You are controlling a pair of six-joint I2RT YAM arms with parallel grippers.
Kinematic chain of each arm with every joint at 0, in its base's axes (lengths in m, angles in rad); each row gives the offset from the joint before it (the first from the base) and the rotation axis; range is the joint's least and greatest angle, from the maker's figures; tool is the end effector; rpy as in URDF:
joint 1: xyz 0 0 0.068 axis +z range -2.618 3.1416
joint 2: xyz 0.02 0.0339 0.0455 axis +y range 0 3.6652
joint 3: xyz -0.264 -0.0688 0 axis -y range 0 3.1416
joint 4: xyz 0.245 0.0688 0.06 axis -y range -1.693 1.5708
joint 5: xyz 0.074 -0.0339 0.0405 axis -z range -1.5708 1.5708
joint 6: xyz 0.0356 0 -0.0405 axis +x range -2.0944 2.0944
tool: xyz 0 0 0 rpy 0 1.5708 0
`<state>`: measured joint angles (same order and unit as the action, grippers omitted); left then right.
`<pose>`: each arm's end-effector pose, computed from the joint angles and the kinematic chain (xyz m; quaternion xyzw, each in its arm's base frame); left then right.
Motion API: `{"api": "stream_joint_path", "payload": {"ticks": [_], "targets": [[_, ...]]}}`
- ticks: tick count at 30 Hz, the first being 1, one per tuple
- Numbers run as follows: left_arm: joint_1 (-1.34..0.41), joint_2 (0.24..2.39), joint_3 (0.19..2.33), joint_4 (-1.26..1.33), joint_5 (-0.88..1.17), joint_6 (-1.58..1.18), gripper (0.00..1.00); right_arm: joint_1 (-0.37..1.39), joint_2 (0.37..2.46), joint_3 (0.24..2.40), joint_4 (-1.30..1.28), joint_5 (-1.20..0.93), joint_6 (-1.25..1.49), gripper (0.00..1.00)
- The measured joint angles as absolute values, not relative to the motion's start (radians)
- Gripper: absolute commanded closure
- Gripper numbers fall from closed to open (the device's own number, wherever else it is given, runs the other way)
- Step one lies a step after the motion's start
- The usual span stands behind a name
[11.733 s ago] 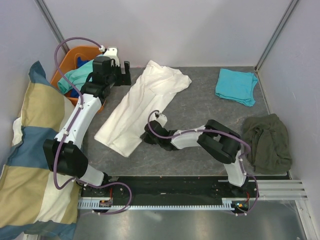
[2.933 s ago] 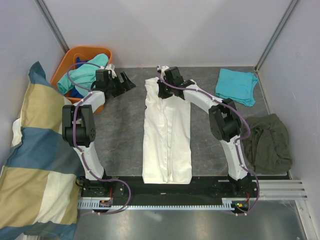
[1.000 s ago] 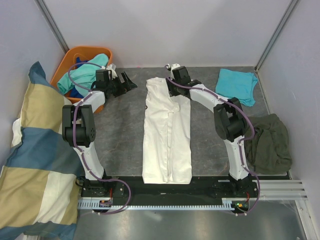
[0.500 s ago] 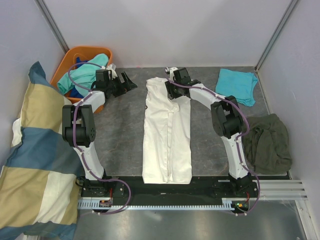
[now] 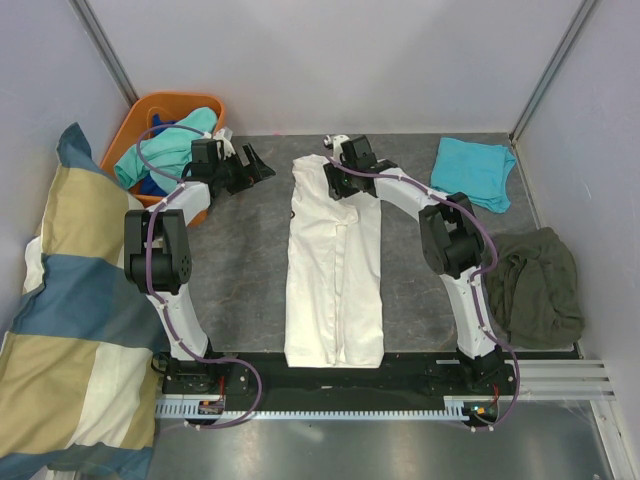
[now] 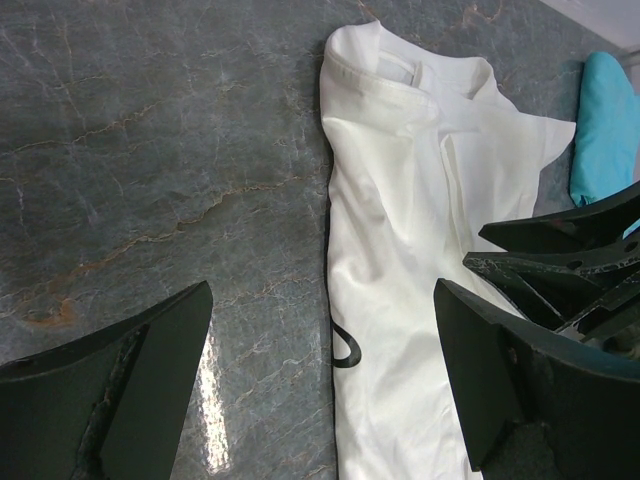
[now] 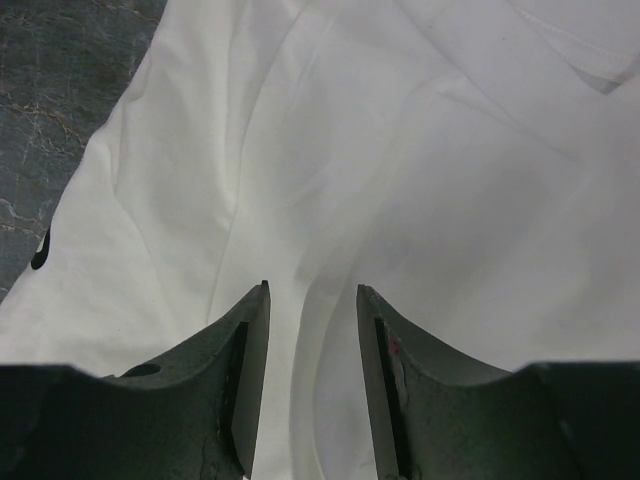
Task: Fold and stack the t-shirts
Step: Fold the tshirt
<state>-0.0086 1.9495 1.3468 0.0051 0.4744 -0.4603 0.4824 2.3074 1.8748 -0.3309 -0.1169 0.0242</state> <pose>0.4406 -0.0201 0.2099 -0.0853 0.8620 -0.3076 0.3938 0.4622 0.2467 0.1852 -0.2308 0.8889 0.1503 0.3661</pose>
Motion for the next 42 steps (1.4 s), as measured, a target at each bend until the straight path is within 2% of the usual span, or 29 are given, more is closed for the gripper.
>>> {"api": "stream_joint_path", "payload": {"ticks": [15, 18, 19, 21, 27, 37, 42], "targets": [[-0.009, 1.950, 1.347, 0.006, 0.475, -0.460, 0.00, 0.487, 2.339, 1.878, -0.341, -0.098, 0.002, 0.53], [-0.009, 1.950, 1.347, 0.006, 0.475, -0.460, 0.00, 0.487, 2.349, 1.878, -0.347, -0.091, -0.004, 0.76], [-0.009, 1.950, 1.347, 0.006, 0.475, -0.460, 0.00, 0.487, 2.350, 1.879, -0.347, -0.088, -0.005, 0.86], [-0.009, 1.950, 1.347, 0.006, 0.475, -0.460, 0.00, 0.486, 2.351, 1.879, -0.347, -0.081, -0.010, 0.92], [-0.009, 1.950, 1.347, 0.006, 0.475, -0.460, 0.00, 0.486, 2.346, 1.865, -0.326, -0.059, -0.004, 0.94], [-0.009, 1.950, 1.347, 0.006, 0.477, -0.460, 0.00, 0.488, 2.197, 1.684, -0.244, 0.093, 0.115, 0.93], [-0.009, 1.950, 1.347, 0.006, 0.479, -0.460, 0.00, 0.488, 2.128, 1.628, -0.219, 0.175, 0.191, 0.85]]}}
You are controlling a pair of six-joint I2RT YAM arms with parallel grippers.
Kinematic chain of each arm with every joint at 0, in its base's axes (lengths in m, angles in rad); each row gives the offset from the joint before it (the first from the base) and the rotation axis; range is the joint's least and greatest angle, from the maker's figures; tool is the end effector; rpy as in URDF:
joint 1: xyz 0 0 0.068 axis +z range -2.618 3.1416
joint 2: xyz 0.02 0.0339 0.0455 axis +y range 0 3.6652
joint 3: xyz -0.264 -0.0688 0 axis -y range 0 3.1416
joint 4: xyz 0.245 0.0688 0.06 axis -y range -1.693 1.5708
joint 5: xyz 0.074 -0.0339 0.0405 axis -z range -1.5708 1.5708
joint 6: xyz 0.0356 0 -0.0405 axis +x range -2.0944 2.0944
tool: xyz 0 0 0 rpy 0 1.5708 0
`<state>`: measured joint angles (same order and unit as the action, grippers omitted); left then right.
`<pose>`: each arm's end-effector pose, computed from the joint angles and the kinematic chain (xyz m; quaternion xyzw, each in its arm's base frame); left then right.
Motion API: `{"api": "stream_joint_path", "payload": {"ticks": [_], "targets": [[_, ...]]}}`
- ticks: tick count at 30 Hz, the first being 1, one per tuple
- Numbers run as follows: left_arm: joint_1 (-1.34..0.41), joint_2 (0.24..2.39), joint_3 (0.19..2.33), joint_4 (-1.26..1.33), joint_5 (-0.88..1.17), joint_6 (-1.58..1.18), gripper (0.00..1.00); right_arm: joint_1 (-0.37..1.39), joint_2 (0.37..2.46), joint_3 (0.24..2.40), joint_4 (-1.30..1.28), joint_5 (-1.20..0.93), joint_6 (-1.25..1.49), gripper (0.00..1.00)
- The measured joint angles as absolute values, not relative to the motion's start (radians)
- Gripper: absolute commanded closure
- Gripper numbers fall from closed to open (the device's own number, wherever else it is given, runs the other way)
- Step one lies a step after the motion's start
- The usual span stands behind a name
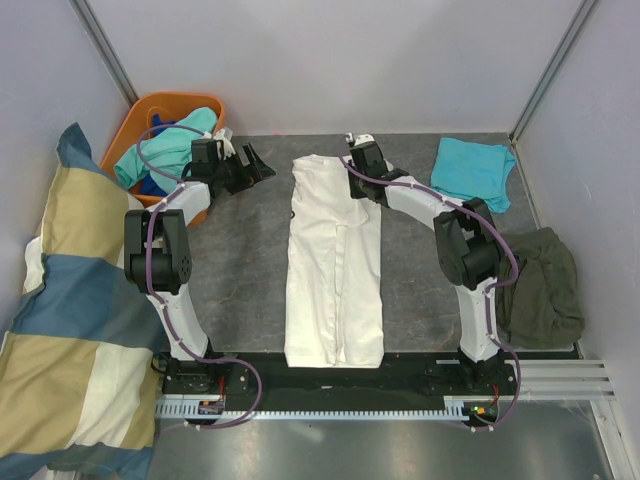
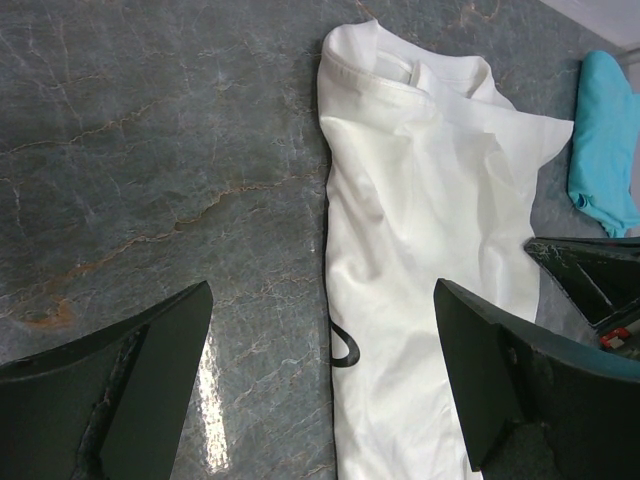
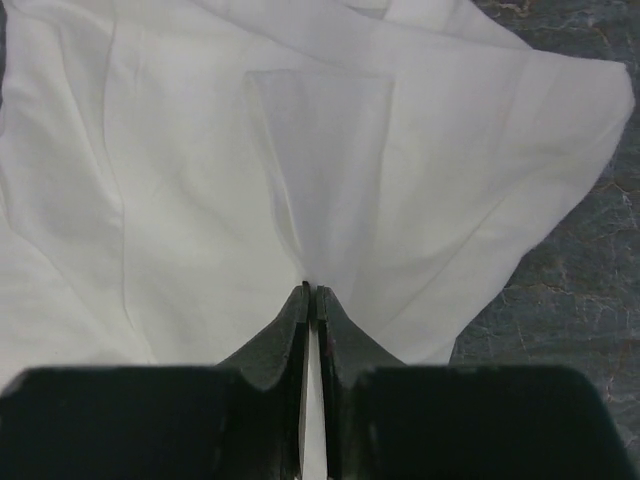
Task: Fold and stack the t-shirts
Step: Fold the tshirt
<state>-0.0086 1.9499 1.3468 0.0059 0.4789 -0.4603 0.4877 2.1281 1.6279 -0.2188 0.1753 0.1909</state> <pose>0.4407 -0.0202 0.2098 -0.0841 0.8617 -0.3095 0.3933 0.4318 0.2220 0.2009 -0.0984 0.9025 0.0618 0.4146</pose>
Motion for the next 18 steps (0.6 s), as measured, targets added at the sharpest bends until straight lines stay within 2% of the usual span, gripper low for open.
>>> {"api": "stream_joint_path", "payload": {"ticks": [14, 16, 18], "targets": [[-0.009, 1.950, 1.347, 0.006, 0.484, -0.460, 0.00, 0.487, 2.121, 1.593, -0.238, 0.319, 0.305, 0.83], [-0.009, 1.950, 1.347, 0.006, 0.485, -0.460, 0.00, 0.487, 2.121, 1.591, -0.247, 0.343, 0.323, 0.79], [-0.009, 1.950, 1.347, 0.006, 0.487, -0.460, 0.00, 0.486, 2.121, 1.589, -0.255, 0.364, 0.339, 0.65]]}}
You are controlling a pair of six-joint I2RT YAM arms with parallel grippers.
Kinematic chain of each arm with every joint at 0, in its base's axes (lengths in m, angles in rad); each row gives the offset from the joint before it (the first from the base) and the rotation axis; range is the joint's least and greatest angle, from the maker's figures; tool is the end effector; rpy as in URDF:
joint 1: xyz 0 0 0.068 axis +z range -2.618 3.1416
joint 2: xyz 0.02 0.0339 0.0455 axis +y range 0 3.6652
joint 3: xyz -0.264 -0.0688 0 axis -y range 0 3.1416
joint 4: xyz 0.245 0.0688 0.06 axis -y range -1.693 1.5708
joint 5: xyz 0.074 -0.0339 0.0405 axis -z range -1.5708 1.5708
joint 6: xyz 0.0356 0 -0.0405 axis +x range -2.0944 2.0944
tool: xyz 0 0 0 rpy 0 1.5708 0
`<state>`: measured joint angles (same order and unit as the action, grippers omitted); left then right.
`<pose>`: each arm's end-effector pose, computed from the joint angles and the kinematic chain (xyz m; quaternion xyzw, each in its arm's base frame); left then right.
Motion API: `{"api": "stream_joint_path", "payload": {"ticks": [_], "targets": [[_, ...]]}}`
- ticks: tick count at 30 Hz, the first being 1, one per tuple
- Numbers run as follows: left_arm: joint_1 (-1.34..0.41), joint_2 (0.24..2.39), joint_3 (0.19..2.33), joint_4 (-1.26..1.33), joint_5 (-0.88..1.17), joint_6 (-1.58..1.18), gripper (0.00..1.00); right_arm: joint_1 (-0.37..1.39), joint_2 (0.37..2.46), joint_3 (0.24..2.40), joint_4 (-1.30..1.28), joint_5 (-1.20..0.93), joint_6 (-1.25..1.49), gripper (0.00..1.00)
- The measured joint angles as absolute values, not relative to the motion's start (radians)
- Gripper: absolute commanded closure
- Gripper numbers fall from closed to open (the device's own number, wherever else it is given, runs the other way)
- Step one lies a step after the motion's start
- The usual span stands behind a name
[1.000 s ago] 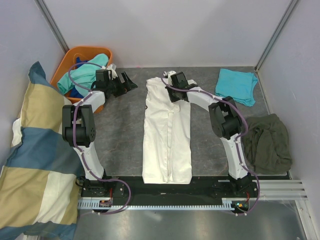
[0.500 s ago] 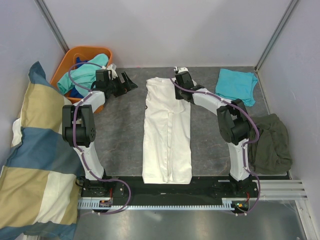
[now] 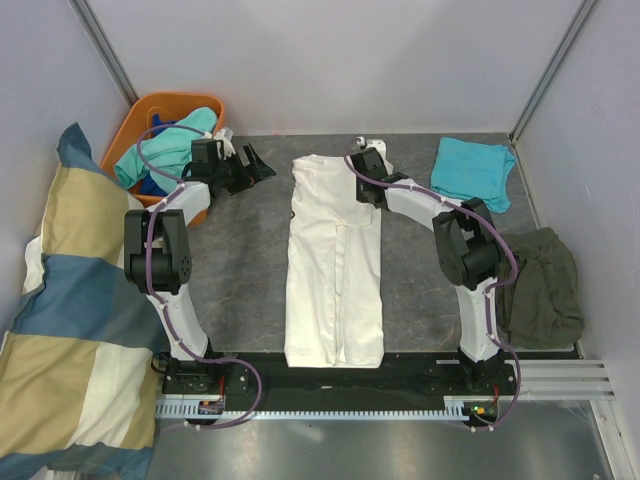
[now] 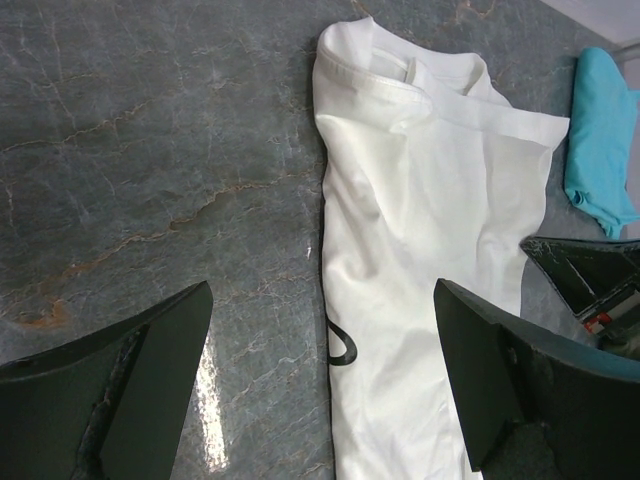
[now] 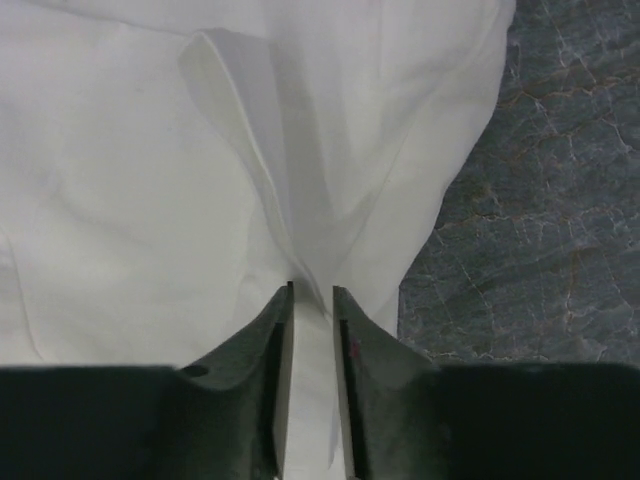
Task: Fold and stack the t-shirts
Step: Fold the tshirt
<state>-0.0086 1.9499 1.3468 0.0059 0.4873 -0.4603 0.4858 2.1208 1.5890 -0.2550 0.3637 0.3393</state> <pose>0.4406 -0.0205 0.2099 -0.0821 0.8612 -0.3129 0.3920 0.4262 0.2107 0.1901 0.0024 0.9115 -0.0025 0.4112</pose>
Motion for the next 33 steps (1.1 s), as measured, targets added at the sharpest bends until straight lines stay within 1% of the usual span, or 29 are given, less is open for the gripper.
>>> {"api": "stream_joint_path", "payload": {"ticks": [2, 5, 8, 12, 17, 21, 25, 28, 31, 33], "targets": [[-0.009, 1.950, 1.347, 0.006, 0.493, -0.460, 0.00, 0.485, 2.121, 1.586, -0.265, 0.384, 0.360, 0.53], [-0.009, 1.950, 1.347, 0.006, 0.501, -0.460, 0.00, 0.480, 2.121, 1.582, -0.278, 0.418, 0.392, 0.45], [-0.009, 1.950, 1.347, 0.006, 0.501, -0.460, 0.00, 0.471, 2.104, 1.554, -0.288, 0.458, 0.422, 0.41], [-0.009, 1.950, 1.347, 0.006, 0.501, -0.460, 0.00, 0.452, 2.037, 1.480, -0.294, 0.508, 0.450, 0.39], [-0.009, 1.950, 1.347, 0.007, 0.505, -0.460, 0.00, 0.430, 1.903, 1.378, -0.285, 0.553, 0.461, 0.36], [-0.017, 1.950, 1.347, 0.010, 0.512, -0.460, 0.00, 0.421, 1.805, 1.319, -0.260, 0.552, 0.456, 0.33], [-0.037, 1.947, 1.336, 0.020, 0.523, -0.460, 0.00, 0.420, 1.735, 1.263, -0.221, 0.486, 0.436, 0.32], [-0.073, 1.920, 1.284, 0.024, 0.522, -0.459, 0.00, 0.420, 1.685, 1.206, -0.204, 0.403, 0.417, 0.33], [-0.140, 1.845, 1.200, 0.003, 0.487, -0.459, 0.00, 0.423, 1.615, 1.123, -0.205, 0.336, 0.411, 0.34], [-0.201, 1.758, 1.120, -0.010, 0.442, -0.459, 0.00, 0.430, 1.539, 1.054, -0.224, 0.302, 0.411, 0.35]]}}
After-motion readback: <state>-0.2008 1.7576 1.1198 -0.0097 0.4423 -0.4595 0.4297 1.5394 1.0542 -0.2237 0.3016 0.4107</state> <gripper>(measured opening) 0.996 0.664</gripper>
